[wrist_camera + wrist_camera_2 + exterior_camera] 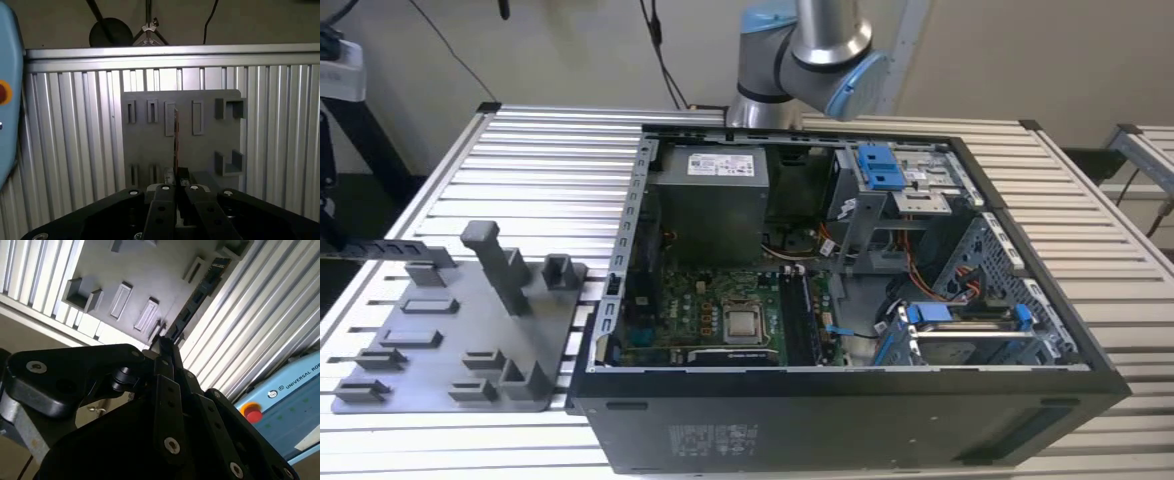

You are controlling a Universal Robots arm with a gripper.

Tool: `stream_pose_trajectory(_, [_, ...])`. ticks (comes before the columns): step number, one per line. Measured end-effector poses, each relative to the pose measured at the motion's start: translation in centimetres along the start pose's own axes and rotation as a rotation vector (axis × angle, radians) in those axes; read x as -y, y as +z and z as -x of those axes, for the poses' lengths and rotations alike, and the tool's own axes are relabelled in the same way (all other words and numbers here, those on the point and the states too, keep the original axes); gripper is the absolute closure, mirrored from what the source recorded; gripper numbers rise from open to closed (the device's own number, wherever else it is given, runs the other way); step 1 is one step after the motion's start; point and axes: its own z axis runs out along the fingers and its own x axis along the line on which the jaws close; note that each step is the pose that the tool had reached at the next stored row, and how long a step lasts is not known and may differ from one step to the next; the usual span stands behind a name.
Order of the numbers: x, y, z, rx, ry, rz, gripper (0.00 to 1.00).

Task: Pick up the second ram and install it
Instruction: 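Pick up the second ram and move it above second insertion slot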

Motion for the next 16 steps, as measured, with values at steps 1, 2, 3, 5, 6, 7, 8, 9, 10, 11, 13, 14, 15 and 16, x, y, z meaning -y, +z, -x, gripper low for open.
stream_pose_trajectory(1, [0.01,-0.24,0.02,0.0001,0.0,-0.0001,0.86])
stream_pose_trajectory(2, [0.01,-0.51,0.04,0.0002,0.0,0.0,0.86])
stream_pose_trajectory(3, [0.01,-0.76,0.06,0.0002,0.0,0.0,0.86])
stream_pose_trajectory(5, [0.02,-1.25,0.1,0.0002,0.0,0.0001,0.86])
stream_pose_trajectory(6, [0.02,-1.48,0.12,0.0005,0.0,0.0,0.86])
stream_pose_trajectory(7, [0.03,-1.71,0.13,0.0005,0.0,0.0,0.86])
stream_pose_trajectory(8, [0.03,-1.93,0.15,0.0007,0.0,0.0,0.86])
stream_pose_trajectory(9, [0.03,-2.16,0.17,0.0008,0.0,0.0,0.86])
stream_pose_trajectory(10, [0.03,-2.38,0.19,0.0008,0.0,0.0001,0.86])
stream_pose_trajectory(11, [0.04,-2.6,0.2,0.001,0.0,0.0001,0.86])
stream_pose_trajectory(13, [0.05,-3.02,0.24,0.0012,0.0,0.0001,0.86])
stream_pose_trajectory(14, [0.05,-3.23,0.25,0.0013,0.0,0.0,0.86])
stream_pose_trajectory(15, [0.05,-3.43,0.27,0.0014,0.0,0.0,0.86])
stream_pose_trajectory(16, [0.05,-3.63,0.28,0.0014,0.0,0.0001,0.86])
